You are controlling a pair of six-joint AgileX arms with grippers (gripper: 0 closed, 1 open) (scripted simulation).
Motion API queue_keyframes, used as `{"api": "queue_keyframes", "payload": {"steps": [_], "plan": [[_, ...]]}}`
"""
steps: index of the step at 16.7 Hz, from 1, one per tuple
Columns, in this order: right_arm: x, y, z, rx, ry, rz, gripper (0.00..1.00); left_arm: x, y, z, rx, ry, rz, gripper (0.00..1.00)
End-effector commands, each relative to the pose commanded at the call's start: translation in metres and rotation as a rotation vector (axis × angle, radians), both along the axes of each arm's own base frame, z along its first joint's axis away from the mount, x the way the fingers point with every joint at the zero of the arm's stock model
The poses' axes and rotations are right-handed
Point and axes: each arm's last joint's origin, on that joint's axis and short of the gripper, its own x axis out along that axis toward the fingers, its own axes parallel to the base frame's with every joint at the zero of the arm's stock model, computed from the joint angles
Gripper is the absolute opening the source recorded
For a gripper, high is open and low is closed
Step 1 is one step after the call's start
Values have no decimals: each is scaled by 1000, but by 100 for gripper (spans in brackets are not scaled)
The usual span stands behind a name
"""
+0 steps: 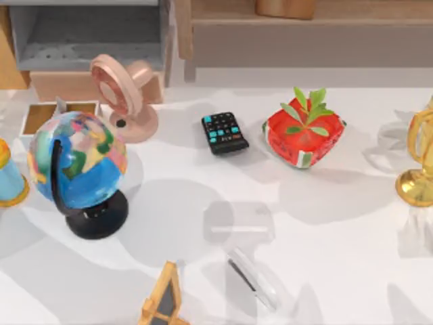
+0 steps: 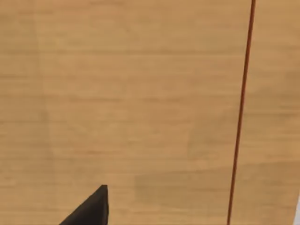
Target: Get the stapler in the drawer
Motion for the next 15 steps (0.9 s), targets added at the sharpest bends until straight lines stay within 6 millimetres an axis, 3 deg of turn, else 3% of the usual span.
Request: {"api": "queue_keyframes", "payload": {"steps": [2,15], "plan": [[0,0,0,0,0,0,100,0,0,0,0,0,0,100],[0,0,0,0,0,0,100,0,0,0,0,0,0,2]]}}
